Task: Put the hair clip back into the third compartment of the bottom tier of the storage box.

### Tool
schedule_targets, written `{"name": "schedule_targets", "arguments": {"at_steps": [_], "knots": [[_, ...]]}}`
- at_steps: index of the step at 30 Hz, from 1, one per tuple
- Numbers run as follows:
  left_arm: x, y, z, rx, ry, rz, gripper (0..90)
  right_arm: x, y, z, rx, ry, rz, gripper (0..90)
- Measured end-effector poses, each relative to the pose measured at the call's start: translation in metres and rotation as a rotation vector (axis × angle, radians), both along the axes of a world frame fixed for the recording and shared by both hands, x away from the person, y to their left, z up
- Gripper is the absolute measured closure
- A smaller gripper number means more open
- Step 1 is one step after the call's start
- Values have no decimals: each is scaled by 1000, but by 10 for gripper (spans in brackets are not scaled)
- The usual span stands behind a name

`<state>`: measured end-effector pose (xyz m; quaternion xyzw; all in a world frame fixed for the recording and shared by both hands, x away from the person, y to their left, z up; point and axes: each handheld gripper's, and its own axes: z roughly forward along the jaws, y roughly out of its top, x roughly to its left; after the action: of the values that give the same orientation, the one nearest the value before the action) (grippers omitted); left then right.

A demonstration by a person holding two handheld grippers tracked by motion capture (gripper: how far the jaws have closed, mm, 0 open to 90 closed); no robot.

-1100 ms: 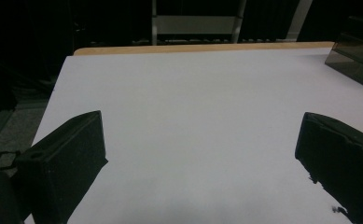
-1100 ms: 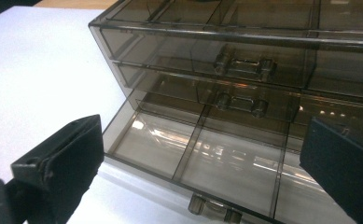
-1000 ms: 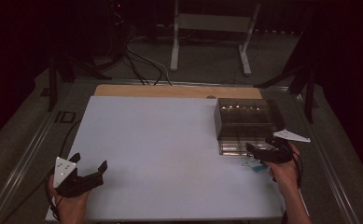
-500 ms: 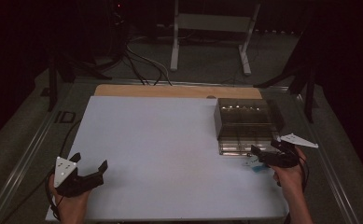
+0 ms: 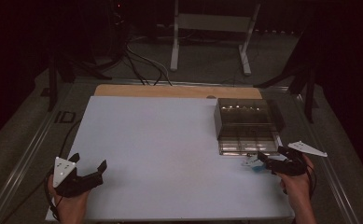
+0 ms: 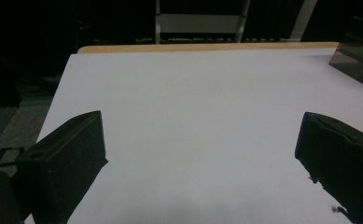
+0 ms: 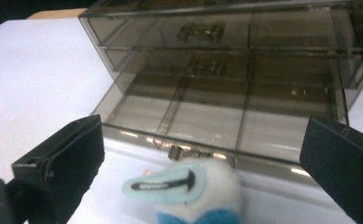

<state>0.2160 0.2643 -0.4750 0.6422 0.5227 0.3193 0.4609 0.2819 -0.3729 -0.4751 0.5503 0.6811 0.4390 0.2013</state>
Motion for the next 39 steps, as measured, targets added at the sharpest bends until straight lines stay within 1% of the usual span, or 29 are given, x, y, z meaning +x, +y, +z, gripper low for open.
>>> {"name": "schedule_targets", "arguments": {"at_steps": [6, 7, 9, 11, 12, 13, 15, 16, 17, 19, 21, 22, 27, 31, 32, 35, 38, 39], "knots": [[0, 1, 1, -2, -2, 7, 33, -4, -3, -4, -8, 25, -5, 2], [0, 1, 1, -2, -1, 7, 33, -5, -4, -5, -11, 28, -6, 24], [0, 1, 1, -6, 0, 5, 33, -6, -4, -5, -12, 30, -4, 32], [0, 1, 1, -10, 1, 4, 33, -8, -5, -7, -15, 45, -3, 45], [0, 0, 1, -9, 1, 3, 33, -8, -6, -9, -14, 56, 2, 68], [0, 0, 1, -8, 2, 2, 33, -8, -6, -9, -14, 56, 2, 68], [0, 1, 1, -8, 2, 3, 33, -8, -7, -10, -11, 65, 3, 103], [0, 1, 1, -6, 2, 6, 33, -7, -6, -12, -14, 75, 8, 105], [0, 1, 1, -6, 2, 6, 33, -7, -6, -12, -14, 75, 8, 105], [0, 2, 1, -7, 5, 7, 33, -7, -6, -14, -20, 85, 12, 145], [0, 2, 0, -9, 8, 9, 33, -7, -5, -15, -23, 87, 13, 148], [0, 2, 0, -10, 8, 9, 33, -6, -5, -16, -28, 99, 19, 155], [0, 2, 1, -9, 7, 12, 33, -6, -4, -20, -44, 116, 35, 172], [0, 3, 0, -10, 7, 14, 33, -5, -3, -24, -63, 138, 47, 218], [0, 3, 0, -10, 8, 13, 33, -5, -3, -25, -67, 144, 51, 243], [0, 2, 0, -9, 10, 10, 33, -4, -3, -26, -68, 152, 53, 265], [0, 1, 0, -8, 12, 10, 33, -3, 0, -29, -89, 167, 77, 326], [0, 1, 0, -8, 12, 10, 33, -3, 0, -29, -89, 167, 77, 326]]}}
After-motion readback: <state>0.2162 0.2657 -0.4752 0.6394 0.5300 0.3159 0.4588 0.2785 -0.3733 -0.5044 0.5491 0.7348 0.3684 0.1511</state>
